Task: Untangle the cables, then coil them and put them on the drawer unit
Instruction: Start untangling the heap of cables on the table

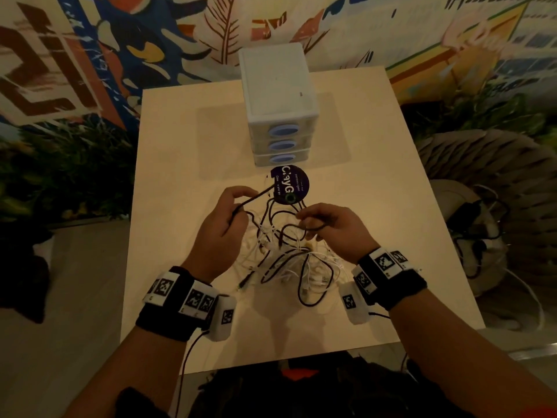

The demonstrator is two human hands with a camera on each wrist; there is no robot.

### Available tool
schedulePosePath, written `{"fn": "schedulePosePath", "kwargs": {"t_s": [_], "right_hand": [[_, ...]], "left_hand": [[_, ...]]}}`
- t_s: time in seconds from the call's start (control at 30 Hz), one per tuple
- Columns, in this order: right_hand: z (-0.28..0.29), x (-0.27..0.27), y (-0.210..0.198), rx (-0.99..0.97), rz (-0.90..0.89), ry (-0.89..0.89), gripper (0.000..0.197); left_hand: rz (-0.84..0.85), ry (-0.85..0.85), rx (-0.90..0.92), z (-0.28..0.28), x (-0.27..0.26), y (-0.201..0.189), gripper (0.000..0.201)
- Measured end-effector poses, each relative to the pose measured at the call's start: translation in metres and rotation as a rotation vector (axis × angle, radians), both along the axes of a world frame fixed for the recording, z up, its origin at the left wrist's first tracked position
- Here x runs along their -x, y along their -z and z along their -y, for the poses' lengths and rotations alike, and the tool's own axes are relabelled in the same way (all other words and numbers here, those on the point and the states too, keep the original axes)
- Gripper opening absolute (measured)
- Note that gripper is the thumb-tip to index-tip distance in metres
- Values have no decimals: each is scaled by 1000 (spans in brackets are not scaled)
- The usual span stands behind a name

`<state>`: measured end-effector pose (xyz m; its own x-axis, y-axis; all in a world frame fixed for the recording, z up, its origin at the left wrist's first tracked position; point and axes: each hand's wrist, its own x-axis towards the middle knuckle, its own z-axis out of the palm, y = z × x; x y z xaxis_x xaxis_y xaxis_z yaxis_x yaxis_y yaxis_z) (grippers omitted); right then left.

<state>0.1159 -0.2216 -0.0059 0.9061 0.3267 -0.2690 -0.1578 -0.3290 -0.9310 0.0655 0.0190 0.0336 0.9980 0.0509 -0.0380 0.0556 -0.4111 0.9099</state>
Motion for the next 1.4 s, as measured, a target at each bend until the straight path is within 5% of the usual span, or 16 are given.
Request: {"fn": "schedulePosePath", "kwargs": {"t_s": [0.23, 0.4, 0.6, 0.87, 1.1, 1.27, 1.4], "right_hand": [[-16, 8, 5, 127, 18, -100, 33], [-24, 7, 1, 171, 57, -118, 26], [-44, 6, -15, 192, 140, -243, 38], [-55, 6, -17, 254, 248, -269, 18], [-47, 1, -14, 67, 224, -27, 15], [-47, 0, -24, -26, 231, -56, 17], [-47, 3, -28, -122, 192, -14, 19]], "left_hand": [[100, -24, 135, -3, 4, -9, 30], [143, 14, 174, -1, 9, -23, 32], [75, 270, 172, 3, 13, -34, 40], [13, 329, 96, 6, 15, -20, 40], [-84, 115, 45, -9, 16, 19, 96], [-79, 112, -141, 10, 9, 39, 30], [-68, 200, -14, 12, 8, 33, 37]]}}
